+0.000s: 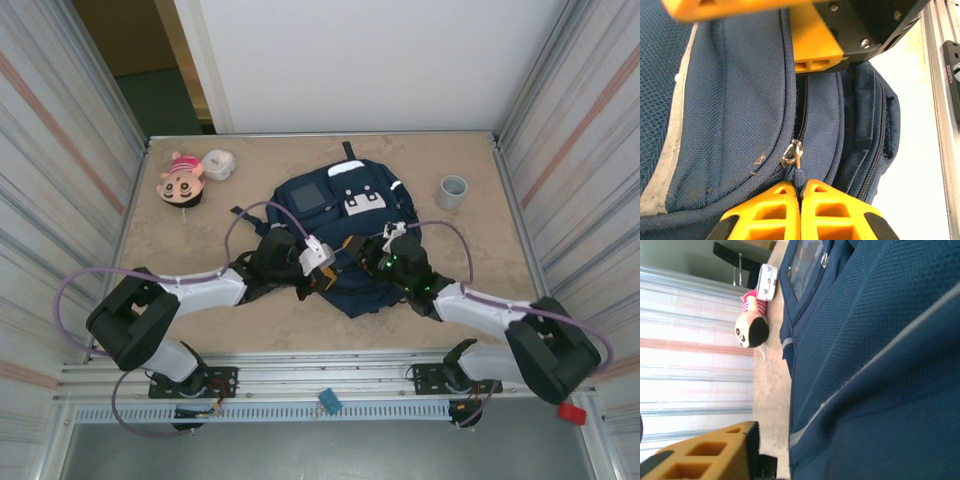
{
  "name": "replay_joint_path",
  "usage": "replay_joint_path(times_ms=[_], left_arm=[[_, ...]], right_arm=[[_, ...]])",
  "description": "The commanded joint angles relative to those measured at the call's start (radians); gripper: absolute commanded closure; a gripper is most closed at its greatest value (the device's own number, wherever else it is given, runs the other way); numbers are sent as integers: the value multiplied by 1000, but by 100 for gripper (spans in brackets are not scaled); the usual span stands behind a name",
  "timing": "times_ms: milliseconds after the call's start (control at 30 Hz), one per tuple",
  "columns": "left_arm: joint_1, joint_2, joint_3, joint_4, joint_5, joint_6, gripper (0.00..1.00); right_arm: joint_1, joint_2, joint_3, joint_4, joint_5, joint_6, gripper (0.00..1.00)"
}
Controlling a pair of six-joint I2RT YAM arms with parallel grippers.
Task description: Pack the student bag
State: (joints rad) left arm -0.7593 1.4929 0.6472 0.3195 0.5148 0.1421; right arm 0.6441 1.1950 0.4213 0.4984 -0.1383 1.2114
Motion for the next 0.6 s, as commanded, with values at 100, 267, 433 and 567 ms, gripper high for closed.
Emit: replay_joint_path(times_ms=[100,267,433,567], left_arm=[[-7,-43,-6,-11,-64,2,100],[-7,-48,-19,-11,-72,-6,100],[-16,-47,-14,-21,-70,-4,100],[-30,-47,-3,-33,-85,-20,100]], right_arm=[[-89,-315,15,-430,-44,-166,44],[-270,-476,94,-772,-145,-318,32],[-448,-414,98,-764,-348,-342,31],[-437,-351,56,-582,-423,-272,35]])
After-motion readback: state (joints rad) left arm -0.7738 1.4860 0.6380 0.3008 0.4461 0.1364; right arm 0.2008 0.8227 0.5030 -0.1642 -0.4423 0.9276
